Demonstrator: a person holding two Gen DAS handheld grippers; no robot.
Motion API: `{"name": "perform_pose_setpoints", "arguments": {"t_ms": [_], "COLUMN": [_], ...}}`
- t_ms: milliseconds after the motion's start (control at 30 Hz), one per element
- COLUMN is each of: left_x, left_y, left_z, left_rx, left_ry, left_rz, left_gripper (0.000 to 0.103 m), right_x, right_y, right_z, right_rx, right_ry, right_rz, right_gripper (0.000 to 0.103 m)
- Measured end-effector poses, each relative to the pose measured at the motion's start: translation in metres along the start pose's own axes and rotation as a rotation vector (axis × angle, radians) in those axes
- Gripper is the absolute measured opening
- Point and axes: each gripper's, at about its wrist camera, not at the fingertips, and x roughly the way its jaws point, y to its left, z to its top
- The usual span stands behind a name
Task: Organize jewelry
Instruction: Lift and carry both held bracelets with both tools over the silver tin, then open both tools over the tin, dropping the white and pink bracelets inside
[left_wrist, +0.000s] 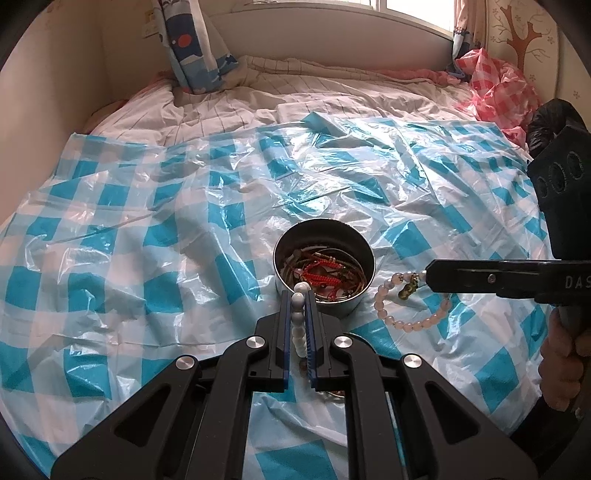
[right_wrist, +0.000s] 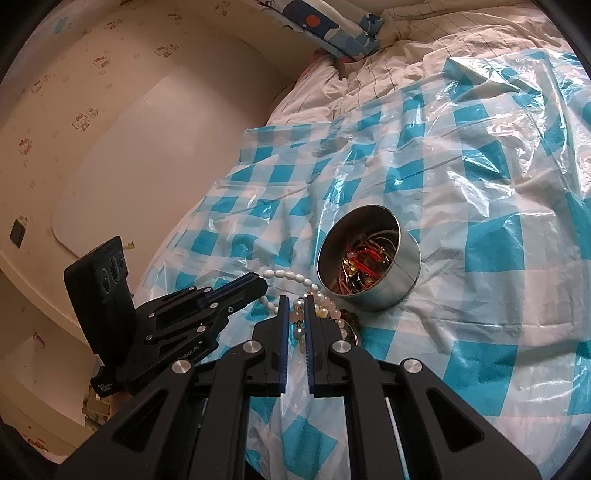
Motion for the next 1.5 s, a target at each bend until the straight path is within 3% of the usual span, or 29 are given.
{"name": "perform_pose_setpoints", "arguments": {"t_ms": [967, 1200, 1300, 1400, 1467, 1500], "left_x": [0.012, 0.028, 0.038, 0.065, 0.081, 0.083], "left_y": [0.003, 0.006, 0.009, 0.013, 0.023, 0.028], "left_z": [0.033, 0.035, 0.039, 0.037, 0.031, 0.03], "left_rx": [-0.095, -0.171, -0.222, -0.254, -0.303, -0.324], "left_ry": [-0.066, -0.094, -0.089, 0.021, 0.086, 0.093], "left_rz": [-0.07, -0.134, -0.179, -0.155, -0.133, -0.137], "left_gripper": [0.007, 0.007, 0.007, 0.007, 0.007, 0.007], "right_x": [0.01, 0.013, 0.018, 0.035, 0.048, 0.055], "right_y": [-0.014, -0.014, -0.013, -0.01, -0.014, -0.017], "right_z": [0.032, 0.039, 0.043, 0.047, 0.046, 0.044], "right_rx": [0.055, 0.051, 0.038, -0.008, -0.013, -0.011], "right_ry": [-0.088, -0.139, -0.171, -0.162, -0.114, -0.086], "right_rz": [0.009, -0.008, -0.031, -0.106, -0.147, -0.16], "right_gripper": [0.009, 0.009, 0.009, 0.009, 0.032, 0.034]}}
